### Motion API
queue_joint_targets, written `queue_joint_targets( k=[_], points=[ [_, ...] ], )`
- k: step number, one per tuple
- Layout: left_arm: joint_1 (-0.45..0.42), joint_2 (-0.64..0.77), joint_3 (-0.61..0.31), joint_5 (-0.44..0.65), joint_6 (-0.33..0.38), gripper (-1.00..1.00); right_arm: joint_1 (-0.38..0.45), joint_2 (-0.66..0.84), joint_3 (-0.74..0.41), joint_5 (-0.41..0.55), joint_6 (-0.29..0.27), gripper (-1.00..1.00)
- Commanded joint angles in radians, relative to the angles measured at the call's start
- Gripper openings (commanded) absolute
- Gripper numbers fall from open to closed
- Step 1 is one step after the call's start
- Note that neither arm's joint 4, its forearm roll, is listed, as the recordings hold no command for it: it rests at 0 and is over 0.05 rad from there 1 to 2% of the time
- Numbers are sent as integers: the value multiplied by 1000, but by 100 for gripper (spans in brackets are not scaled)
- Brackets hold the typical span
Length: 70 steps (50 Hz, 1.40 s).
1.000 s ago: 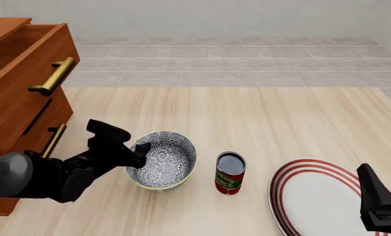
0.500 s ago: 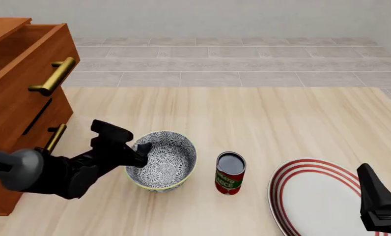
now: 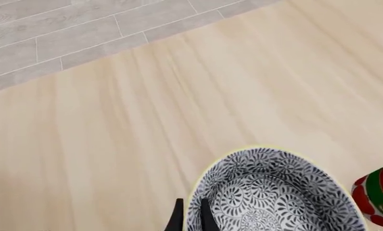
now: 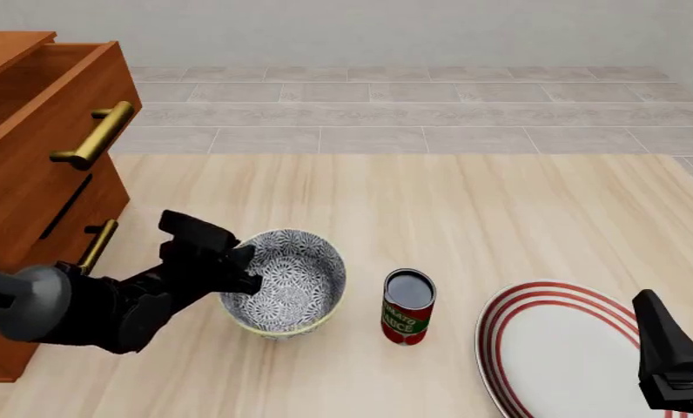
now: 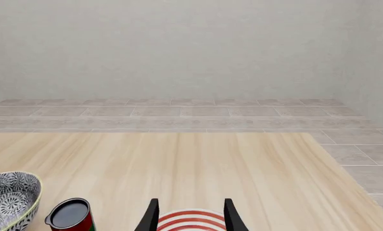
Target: Put the bowl on top of the cabinet.
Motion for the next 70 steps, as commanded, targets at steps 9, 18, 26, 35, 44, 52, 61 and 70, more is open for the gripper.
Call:
queue_joint_targets(
  k=[9,18,26,35,44,52,61,70],
  points=[
    [-14,-147,35,61,8,-100,0,0,0,0,0,100],
    [-25,-253,55,109,6,-100,0,0,0,0,0,100],
    [-27,-380,76,171,2,-100,0,0,0,0,0,100],
    [-23,-560,98,266,-5,-100,0,0,0,0,0,100],
    [-21,-688,96,348,-10,-100,0,0,0,0,0,100],
    [-16,-836,75,460,-27,-100,0,0,0,0,0,100],
    [-50,-1016,52,606,-17,-100,0,0,0,0,0,100],
    [-73,-1138,21,719,-11,-100,0,0,0,0,0,100]
  ],
)
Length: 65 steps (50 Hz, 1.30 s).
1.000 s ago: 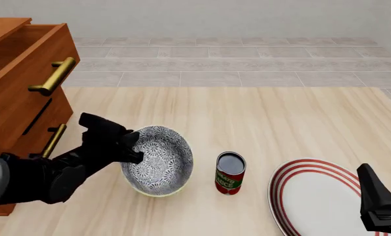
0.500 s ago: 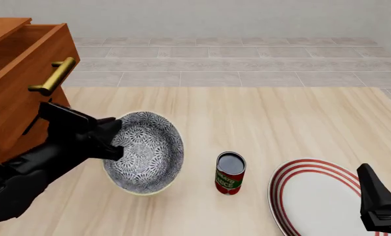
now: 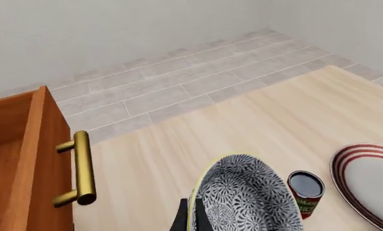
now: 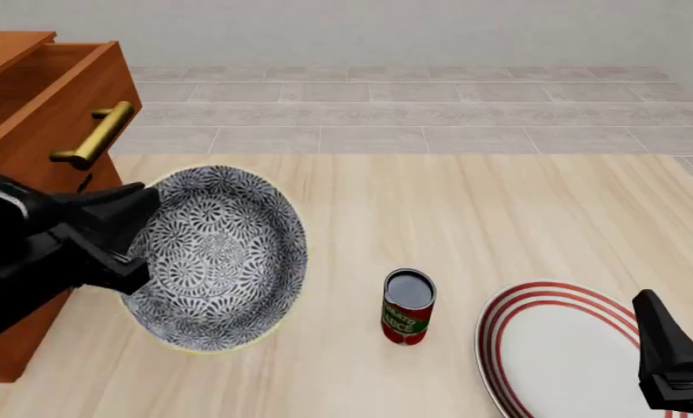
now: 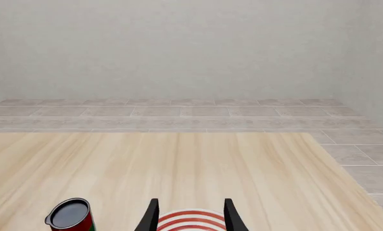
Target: Put the bowl on top of the cabinet.
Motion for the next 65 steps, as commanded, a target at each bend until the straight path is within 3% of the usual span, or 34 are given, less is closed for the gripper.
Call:
queue_joint_targets(
  k=[1,13,19,30,53,65],
  points=[
    [-26,-162,-35,136,6,-100,0,0,0,0,0,100],
    [-49,-345,-146,328,2,-100,0,0,0,0,0,100],
    [-28,-386,-193,369,-8,-100,0,0,0,0,0,100],
    [15,-424,-250,405,-8,-100,0,0,0,0,0,100],
    [109,-497,-459,518,-40,-100,0,0,0,0,0,100],
    [220,-500,-513,502,-112,-100,0,0,0,0,0,100]
  ],
)
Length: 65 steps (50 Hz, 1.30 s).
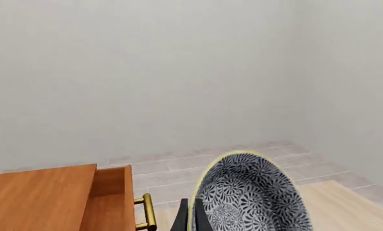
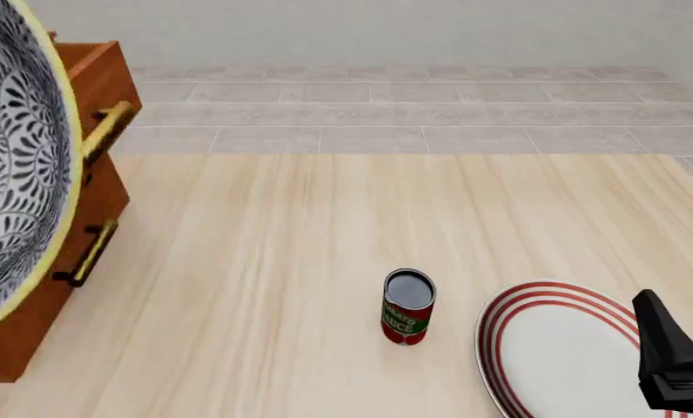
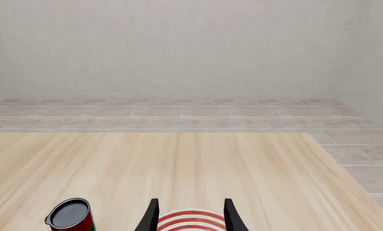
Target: Put the bowl on top of the cabinet.
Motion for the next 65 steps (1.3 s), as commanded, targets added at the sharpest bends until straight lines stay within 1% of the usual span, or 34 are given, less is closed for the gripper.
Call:
queue_joint_targets(
  k=[1,4,9,16,23,24,25,27,28,31,32,33,36,45,50,57,61,62,65],
  points=[
    [105,-4,-59,-6,-75,-100,0,0,0,0,0,100],
    [151,7,-51,-18,-116,-100,0,0,0,0,0,100],
    [165,3,-36,-24,-128,-100,0,0,0,0,0,100],
    [265,14,-27,-41,-204,-100,0,0,0,0,0,100],
    [321,43,-19,-66,-250,-100,0,0,0,0,0,100],
    [324,51,-17,-75,-252,-100,0,0,0,0,0,100],
    [342,66,-11,-85,-268,-100,0,0,0,0,0,100],
    [346,94,0,-100,-290,-100,0,0,0,0,0,100],
    [374,111,10,-123,-298,-100,0,0,0,0,0,100],
    [418,158,19,-164,-332,-100,0,0,0,0,0,100],
    [414,159,17,-168,-321,-100,0,0,0,0,0,100],
    [435,174,21,-181,-330,-100,0,0,0,0,0,100],
    [443,188,23,-194,-330,-100,0,0,0,0,0,100],
    [515,279,16,-264,-375,-100,0,0,0,0,0,100],
    [526,299,-3,-274,-386,-100,0,0,0,0,0,100],
    [522,291,-43,-256,-389,-100,0,0,0,0,0,100],
    [537,304,-53,-263,-402,-100,0,0,0,0,0,100],
    [556,316,-55,-270,-413,-100,0,0,0,0,0,100],
    [573,326,-53,-277,-424,-100,0,0,0,0,0,100]
  ],
)
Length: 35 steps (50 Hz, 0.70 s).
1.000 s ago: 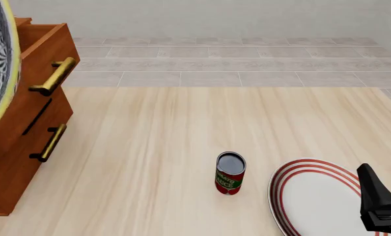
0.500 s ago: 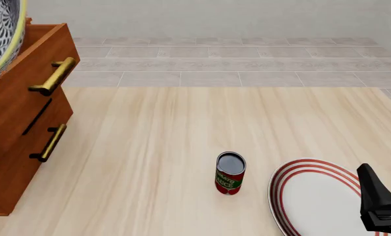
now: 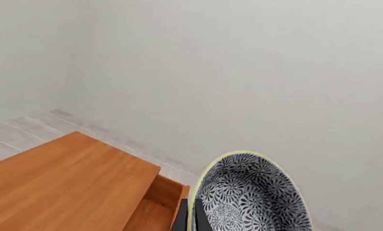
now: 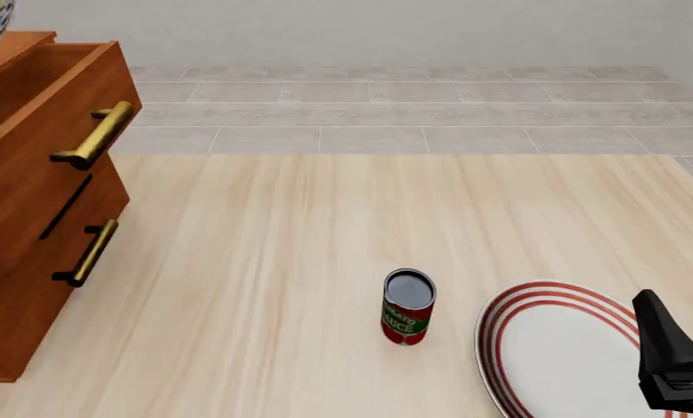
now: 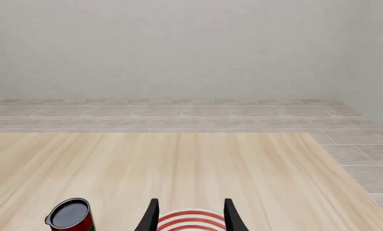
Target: Put the bowl on top of the cabinet.
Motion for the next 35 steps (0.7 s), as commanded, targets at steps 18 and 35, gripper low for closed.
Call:
queue_joint_targets(
  k=[18,35],
  points=[
    [222,90,9,-83,-55,-100,0,0,0,0,0,100],
    [307,175,-2,-128,-94,-100,0,0,0,0,0,100]
  ],
)
